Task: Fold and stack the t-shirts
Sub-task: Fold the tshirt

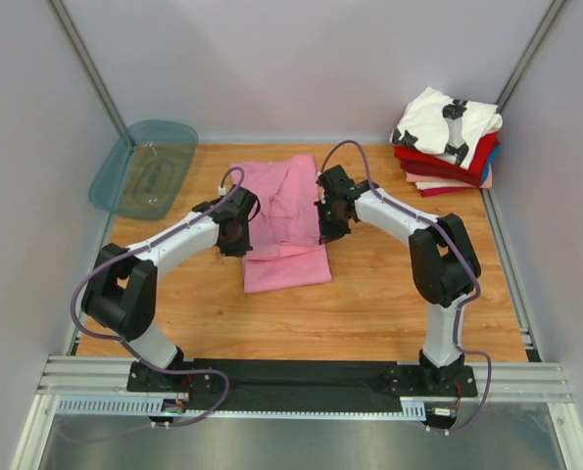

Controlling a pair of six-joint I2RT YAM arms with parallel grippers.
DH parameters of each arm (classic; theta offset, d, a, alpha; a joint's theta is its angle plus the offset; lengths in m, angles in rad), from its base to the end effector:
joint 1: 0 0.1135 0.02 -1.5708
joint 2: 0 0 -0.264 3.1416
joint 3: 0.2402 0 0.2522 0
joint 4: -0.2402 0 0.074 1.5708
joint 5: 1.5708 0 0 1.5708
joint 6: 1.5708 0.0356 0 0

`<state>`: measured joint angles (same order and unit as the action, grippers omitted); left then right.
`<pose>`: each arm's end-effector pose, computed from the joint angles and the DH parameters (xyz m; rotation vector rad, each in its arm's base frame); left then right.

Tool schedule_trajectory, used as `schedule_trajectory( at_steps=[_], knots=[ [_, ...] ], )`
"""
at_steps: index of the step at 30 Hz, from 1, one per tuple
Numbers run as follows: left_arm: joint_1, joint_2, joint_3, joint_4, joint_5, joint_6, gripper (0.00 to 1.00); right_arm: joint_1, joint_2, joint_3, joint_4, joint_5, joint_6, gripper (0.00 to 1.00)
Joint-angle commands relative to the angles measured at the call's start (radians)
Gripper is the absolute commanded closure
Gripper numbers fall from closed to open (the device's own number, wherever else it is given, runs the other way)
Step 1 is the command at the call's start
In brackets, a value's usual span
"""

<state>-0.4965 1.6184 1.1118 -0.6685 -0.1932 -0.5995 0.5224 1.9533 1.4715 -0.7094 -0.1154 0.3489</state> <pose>0.2827 -0.1454 0.2103 -0.1917 2.6982 -0.0588 0.3480 0.2051 0.1965 -0.2756 2.8083 0.3765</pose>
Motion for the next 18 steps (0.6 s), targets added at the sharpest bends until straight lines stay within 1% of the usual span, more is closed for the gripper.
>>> schedule_trajectory(
  at_steps=[1, 5, 13, 16, 18],
  knots=[
    [0.015, -0.009, 0.029, -0.002, -0.035, 0.020, 1.00, -0.015, 0.018, 0.059, 0.002, -0.003, -0.024, 1.00],
    [0.024, -0.006, 0.039, -0.002, -0.040, 0.024, 1.00, -0.018, 0.030, 0.084, 0.002, -0.003, -0.024, 1.00],
    [0.039, 0.049, 0.062, 0.007, -0.038, 0.024, 1.00, -0.033, 0.079, 0.116, -0.021, 0.008, -0.022, 0.99],
    [0.045, 0.089, 0.092, 0.003, -0.032, 0.024, 1.00, -0.041, 0.107, 0.133, -0.030, 0.017, -0.018, 1.00],
    [0.053, 0.118, 0.141, -0.025, -0.032, 0.020, 1.00, -0.047, 0.137, 0.160, -0.047, 0.022, -0.024, 0.97]
  ],
)
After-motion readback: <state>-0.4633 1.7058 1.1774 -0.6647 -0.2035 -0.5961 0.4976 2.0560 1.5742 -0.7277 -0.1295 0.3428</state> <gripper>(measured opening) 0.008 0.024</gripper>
